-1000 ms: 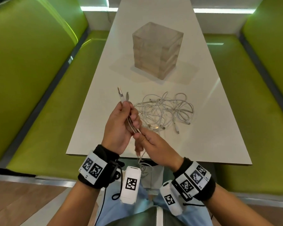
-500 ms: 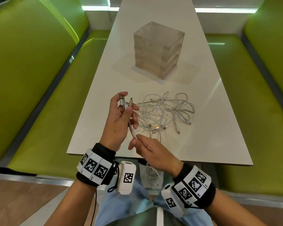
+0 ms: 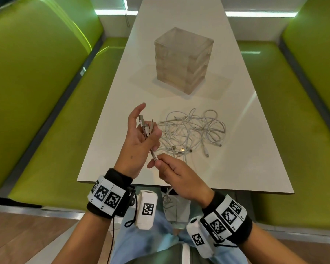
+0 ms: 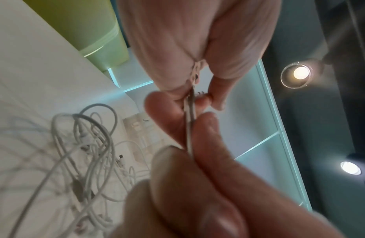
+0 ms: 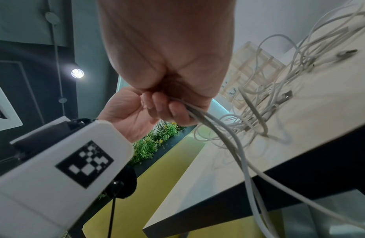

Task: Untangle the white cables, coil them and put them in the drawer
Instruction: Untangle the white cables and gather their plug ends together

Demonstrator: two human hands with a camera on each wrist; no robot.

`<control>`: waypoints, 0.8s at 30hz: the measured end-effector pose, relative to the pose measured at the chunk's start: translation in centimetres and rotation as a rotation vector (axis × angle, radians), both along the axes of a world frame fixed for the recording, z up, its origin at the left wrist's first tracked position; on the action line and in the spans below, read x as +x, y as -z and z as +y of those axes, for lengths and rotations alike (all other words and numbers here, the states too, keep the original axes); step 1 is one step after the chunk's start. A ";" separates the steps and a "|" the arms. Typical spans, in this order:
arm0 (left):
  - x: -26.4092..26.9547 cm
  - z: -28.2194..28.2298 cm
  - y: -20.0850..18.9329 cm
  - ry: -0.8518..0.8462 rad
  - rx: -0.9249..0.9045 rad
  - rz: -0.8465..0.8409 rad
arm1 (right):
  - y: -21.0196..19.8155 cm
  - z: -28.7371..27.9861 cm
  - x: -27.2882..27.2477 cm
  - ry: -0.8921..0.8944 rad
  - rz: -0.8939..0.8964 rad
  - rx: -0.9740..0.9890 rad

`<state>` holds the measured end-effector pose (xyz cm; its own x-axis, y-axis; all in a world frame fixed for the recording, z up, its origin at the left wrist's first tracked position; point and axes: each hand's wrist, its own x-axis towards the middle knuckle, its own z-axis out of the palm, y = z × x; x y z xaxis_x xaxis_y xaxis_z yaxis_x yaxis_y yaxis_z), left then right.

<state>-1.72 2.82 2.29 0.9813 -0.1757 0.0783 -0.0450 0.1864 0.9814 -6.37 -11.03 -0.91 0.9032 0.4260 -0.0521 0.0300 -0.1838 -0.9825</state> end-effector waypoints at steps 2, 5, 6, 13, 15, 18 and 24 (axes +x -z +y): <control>0.0 -0.1 0.2 -0.032 0.028 -0.003 | -0.1 0.0 -0.1 -0.011 -0.011 -0.016; 0.1 -0.6 0.3 -0.091 -0.089 0.028 | -0.2 0.4 -0.3 -0.052 -0.008 -0.037; 0.1 -0.7 0.2 -0.100 -0.127 0.037 | -0.2 0.5 -0.3 -0.061 0.000 -0.032; -0.3 -0.6 -0.2 -0.044 -0.154 0.191 | -0.7 0.6 0.2 0.085 -0.119 -0.014; -0.5 -0.3 0.1 0.004 -0.119 0.228 | -0.6 0.6 0.5 0.100 -0.138 -0.028; -0.6 -0.1 0.4 0.003 -0.153 0.253 | -0.4 0.8 0.5 0.055 -0.096 -0.055; -0.2 0.8 0.3 -0.119 -0.352 0.316 | -1.5 -2.3 2.2 0.267 -0.127 -0.143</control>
